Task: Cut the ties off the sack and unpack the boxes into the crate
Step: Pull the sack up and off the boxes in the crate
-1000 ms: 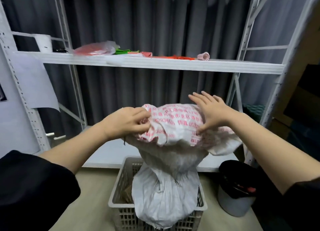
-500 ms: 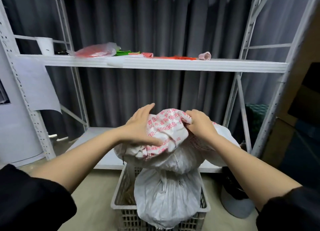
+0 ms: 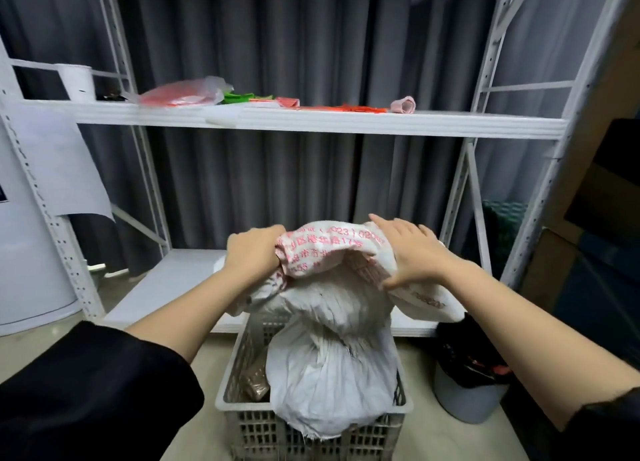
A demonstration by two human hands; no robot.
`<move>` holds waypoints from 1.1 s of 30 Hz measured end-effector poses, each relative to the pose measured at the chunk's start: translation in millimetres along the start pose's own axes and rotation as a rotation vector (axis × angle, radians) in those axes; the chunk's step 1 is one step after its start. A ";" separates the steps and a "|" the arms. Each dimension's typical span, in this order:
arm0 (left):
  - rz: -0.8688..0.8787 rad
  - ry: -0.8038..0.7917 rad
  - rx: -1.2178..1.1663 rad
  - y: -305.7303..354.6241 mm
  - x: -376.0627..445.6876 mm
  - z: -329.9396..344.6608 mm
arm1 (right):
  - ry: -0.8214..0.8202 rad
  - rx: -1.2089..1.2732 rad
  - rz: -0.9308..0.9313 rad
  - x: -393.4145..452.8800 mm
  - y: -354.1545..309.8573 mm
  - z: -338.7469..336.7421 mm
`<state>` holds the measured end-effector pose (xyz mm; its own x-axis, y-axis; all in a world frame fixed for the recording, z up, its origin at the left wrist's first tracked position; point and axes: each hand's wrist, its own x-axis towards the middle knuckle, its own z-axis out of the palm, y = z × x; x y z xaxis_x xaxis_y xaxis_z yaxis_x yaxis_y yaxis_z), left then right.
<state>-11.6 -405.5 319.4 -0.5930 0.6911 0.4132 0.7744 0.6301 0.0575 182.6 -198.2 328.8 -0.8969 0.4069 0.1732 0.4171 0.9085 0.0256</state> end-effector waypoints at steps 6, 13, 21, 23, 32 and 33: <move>-0.045 0.066 -0.164 4.4 9.2 -44.1 | 0.216 0.161 0.232 -3.3 13.4 10.9; -0.244 0.307 -0.112 6.0 28.9 -130.3 | 0.575 0.042 0.217 1.4 -15.6 -95.6; -0.184 0.244 -0.099 3.4 27.1 -168.8 | 0.449 0.046 0.226 -18.9 -26.2 -145.0; -0.168 0.257 -0.099 5.7 25.1 -176.8 | 0.444 0.046 0.234 -18.7 -24.7 -151.9; -0.181 0.445 0.019 -3.2 19.8 -201.8 | 0.559 -0.012 0.184 -13.5 -44.6 -161.0; -0.167 0.472 0.031 -5.8 18.2 -196.5 | 0.566 0.006 0.169 -11.3 -46.8 -154.9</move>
<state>16.5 -466.1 505.2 -0.5380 0.3487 0.7674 0.6660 0.7339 0.1335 196.0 -260.1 478.1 -0.5995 0.4337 0.6727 0.5453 0.8365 -0.0534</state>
